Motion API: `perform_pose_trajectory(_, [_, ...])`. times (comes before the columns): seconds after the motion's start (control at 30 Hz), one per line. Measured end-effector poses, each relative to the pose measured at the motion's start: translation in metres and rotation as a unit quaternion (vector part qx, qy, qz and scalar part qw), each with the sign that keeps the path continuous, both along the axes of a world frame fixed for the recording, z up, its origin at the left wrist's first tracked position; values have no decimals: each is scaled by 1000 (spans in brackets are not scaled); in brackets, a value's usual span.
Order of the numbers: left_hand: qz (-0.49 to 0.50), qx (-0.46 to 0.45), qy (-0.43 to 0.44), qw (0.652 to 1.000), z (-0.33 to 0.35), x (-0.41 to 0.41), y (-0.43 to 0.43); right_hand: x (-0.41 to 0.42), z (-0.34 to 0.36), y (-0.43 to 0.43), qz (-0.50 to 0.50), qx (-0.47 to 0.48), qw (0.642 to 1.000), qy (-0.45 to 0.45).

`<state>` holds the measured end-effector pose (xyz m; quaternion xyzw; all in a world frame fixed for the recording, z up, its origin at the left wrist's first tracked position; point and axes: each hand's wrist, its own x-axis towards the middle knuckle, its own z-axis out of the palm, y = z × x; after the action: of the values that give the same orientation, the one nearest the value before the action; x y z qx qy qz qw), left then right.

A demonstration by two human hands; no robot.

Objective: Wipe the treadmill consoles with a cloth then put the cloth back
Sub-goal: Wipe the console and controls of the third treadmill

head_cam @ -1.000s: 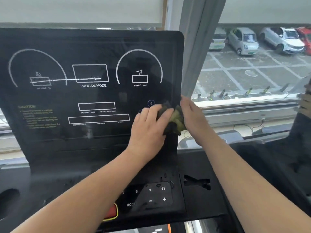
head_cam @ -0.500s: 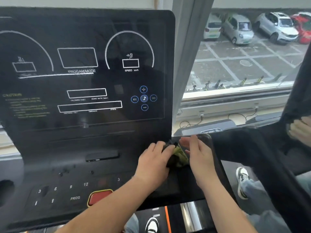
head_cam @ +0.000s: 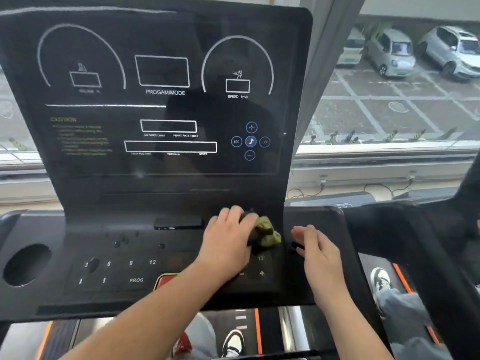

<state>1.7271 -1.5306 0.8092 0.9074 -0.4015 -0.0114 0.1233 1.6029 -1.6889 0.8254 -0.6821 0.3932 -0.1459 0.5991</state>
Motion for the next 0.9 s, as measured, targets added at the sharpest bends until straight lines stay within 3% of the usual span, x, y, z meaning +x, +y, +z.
perform_pose_trajectory(0.07, [26,7,-22,999,0,8,-2,-6,-2,4,10,0,1000,10])
perform_pose_trajectory(0.23, [81,-13,76,994,-3,-48,-6,-19,-14,9,26,-27,999,13])
perform_pose_trajectory(0.5, [-48,35,70,996,4,-68,3,-7,-3,26,40,-53,998,-11])
perform_pose_trajectory(0.77, [89,79,28,993,9,-4,101,3,-9,33,83,-101,991,37])
perform_pose_trajectory(0.9, [112,103,26,988,15,-15,80,-1,-11,28,86,-105,989,59])
